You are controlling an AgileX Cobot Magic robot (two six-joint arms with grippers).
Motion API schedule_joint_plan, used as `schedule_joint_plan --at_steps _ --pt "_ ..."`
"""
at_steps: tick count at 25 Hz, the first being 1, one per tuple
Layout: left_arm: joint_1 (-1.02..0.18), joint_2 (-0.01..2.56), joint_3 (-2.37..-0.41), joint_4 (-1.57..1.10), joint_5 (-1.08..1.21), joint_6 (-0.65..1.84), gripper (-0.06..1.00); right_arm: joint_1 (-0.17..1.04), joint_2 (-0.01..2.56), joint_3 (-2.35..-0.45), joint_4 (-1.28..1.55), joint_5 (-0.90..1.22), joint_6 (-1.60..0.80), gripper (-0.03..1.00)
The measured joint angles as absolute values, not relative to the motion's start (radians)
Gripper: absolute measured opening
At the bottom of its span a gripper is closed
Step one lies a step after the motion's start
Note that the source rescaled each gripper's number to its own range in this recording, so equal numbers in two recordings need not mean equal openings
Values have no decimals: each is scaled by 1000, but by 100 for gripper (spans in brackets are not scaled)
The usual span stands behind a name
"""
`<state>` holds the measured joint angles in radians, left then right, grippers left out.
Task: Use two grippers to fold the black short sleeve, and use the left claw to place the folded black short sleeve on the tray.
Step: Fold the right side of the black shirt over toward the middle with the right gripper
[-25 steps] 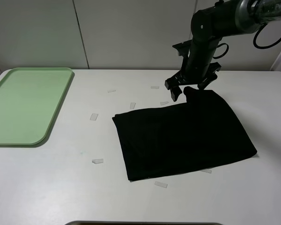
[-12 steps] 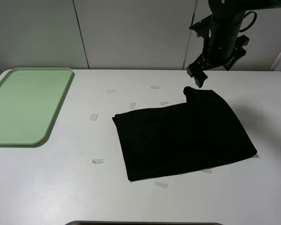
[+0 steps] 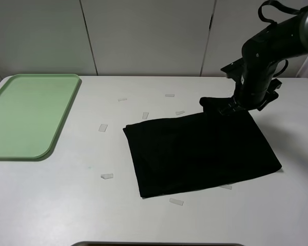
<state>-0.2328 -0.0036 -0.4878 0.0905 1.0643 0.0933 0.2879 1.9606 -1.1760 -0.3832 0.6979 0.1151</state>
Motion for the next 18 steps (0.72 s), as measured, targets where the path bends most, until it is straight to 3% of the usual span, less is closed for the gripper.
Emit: schedule_joint_plan --at_steps 8,18 --pt "-233 -4 -488 90 1064 93 94 390 1962 -1161 -295 611 115 96" --pt "-233 -4 -488 90 1064 93 94 397 2011 -1161 -281 592 115 96"
